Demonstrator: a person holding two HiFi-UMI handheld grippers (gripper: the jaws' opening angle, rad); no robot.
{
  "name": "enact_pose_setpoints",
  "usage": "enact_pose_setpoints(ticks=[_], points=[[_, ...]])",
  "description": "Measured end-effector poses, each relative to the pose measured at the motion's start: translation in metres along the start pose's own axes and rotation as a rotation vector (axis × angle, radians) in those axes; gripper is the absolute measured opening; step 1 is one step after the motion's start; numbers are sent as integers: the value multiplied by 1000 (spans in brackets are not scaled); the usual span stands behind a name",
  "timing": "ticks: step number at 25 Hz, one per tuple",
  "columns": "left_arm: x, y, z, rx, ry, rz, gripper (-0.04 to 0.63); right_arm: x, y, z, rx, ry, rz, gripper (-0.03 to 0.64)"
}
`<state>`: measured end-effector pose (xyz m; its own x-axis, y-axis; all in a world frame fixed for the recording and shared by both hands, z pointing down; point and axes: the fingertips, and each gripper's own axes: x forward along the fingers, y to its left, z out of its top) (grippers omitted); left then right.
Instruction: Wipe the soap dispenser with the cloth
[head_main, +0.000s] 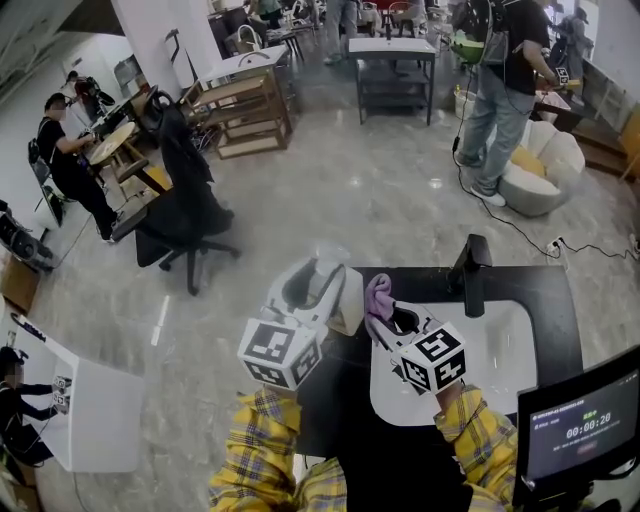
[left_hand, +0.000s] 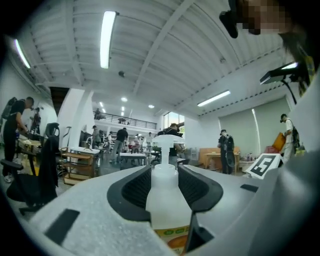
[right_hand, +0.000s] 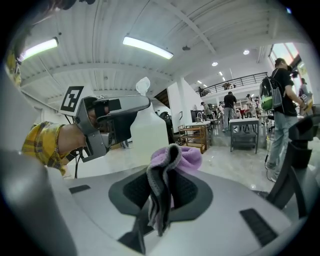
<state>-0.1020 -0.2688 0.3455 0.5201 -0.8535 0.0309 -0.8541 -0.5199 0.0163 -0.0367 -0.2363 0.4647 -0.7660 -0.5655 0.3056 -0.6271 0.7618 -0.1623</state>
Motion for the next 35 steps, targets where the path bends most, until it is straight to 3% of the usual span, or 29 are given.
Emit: enact_pose_setpoints(ticks=[10, 16, 19, 23, 32, 35], points=[[-4, -7, -3, -1, -23, -412, 156, -8, -2, 6, -13, -12, -15, 80], [-8, -7, -3, -15, -47, -581, 153, -14, 0, 8, -10, -25, -28, 80], [-7, -6, -3, -23, -47, -626, 153, -15, 0, 7, -9, -18, -32, 80], [-6, -7, -3, -19, -75, -557, 155, -17, -1, 2, -7, -9, -36, 80], [-4, -6, 4, -71, -75, -270, 155, -10, 4, 12, -6, -32, -9, 80], [-1, -11, 4, -41, -51, -154, 155, -11, 4, 14, -14, -40, -7, 80]])
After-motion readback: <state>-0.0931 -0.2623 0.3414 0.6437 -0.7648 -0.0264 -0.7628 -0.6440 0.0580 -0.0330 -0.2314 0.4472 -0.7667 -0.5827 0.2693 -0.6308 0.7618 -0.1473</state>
